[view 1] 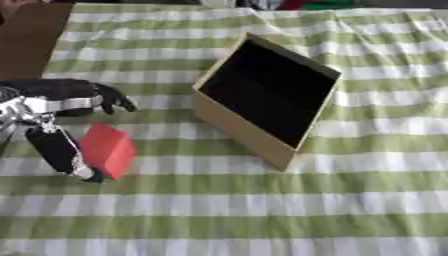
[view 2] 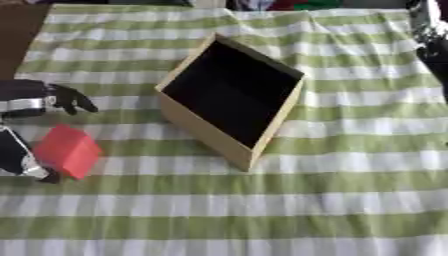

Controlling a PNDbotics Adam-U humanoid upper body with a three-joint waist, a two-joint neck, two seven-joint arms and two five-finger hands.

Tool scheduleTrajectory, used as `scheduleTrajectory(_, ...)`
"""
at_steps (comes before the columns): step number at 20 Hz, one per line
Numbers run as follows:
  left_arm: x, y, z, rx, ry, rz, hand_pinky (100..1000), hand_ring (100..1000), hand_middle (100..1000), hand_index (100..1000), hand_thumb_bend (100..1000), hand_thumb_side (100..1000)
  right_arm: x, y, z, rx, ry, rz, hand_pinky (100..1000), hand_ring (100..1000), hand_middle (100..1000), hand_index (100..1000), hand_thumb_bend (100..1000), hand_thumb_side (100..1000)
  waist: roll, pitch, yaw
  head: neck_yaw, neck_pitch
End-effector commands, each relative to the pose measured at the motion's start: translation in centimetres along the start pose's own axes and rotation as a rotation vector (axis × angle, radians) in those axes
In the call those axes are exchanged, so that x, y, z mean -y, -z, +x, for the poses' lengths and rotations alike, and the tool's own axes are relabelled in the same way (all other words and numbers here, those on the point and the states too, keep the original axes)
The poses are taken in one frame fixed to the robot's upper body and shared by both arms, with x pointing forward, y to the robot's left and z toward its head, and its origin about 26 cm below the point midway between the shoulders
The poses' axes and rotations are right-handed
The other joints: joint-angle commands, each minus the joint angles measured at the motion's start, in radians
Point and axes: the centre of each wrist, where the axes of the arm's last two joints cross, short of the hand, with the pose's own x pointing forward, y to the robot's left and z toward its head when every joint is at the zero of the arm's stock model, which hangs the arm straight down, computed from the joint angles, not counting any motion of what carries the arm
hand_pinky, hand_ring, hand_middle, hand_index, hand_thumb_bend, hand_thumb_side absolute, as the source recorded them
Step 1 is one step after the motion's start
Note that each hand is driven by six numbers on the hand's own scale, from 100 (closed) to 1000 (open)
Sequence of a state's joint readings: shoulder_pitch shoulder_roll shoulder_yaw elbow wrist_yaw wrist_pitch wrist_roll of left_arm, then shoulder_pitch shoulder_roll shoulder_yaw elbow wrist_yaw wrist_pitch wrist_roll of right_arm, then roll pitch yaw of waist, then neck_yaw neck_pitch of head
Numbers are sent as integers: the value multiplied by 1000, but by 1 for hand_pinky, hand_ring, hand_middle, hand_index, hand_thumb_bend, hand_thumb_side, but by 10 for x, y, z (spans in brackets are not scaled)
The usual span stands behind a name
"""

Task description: Pick up objects on the table and place them in the box.

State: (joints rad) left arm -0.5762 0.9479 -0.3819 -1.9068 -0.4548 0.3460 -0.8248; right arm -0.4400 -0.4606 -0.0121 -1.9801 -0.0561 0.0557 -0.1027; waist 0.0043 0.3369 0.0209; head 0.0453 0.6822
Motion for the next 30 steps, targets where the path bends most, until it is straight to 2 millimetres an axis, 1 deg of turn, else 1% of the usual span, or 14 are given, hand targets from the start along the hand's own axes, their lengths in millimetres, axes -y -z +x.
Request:
scheduleTrajectory(1,-4,-1,-4,-34,4,-2,924,870,911,939,648,100,4,4,8,38,-5,-3,909,767,698,881,100,523,0,-16,-1,5,-12)
scheduleTrajectory(5,-2,2,-7,-46,9,-9,913,860,871,902,645,100,4,4,8,37,-4,-3,909,768,698,882,100,526,-1,-14,-2,6,-14)
scheduleTrajectory(9,-1,4,-9,-70,36,-6,890,843,814,836,644,100,4,3,8,36,-2,-2,909,768,698,883,100,529,-1,-13,-2,7,-14)
scheduleTrajectory(14,-2,2,-7,-81,79,26,856,774,702,725,636,100,3,3,8,32,0,-1,910,769,699,883,100,530,-1,-14,-1,7,-16)
scheduleTrajectory(16,-3,1,-6,-87,94,43,844,740,639,684,633,100,3,2,7,30,0,-1,910,769,699,884,100,531,-1,-14,-1,7,-17)
scheduleTrajectory(18,-3,1,-6,-96,102,55,840,707,586,662,631,100,3,2,7,30,2,-2,910,769,699,885,100,532,-1,-14,-1,9,-18)
scheduleTrajectory(21,-1,2,-6,-106,104,54,839,690,573,653,626,100,3,2,7,29,3,-3,911,769,699,885,100,534,-2,-13,-2,9,-19)
scheduleTrajectory(27,2,6,-8,-129,94,56,830,623,527,609,594,100,3,2,7,28,5,-6,911,770,699,885,100,536,-3,-12,-2,11,-19)
scheduleTrajectory(30,3,8,-9,-138,100,61,823,612,517,597,594,100,3,2,7,27,4,-6,911,770,699,885,100,538,-3,-11,-3,10,-18)
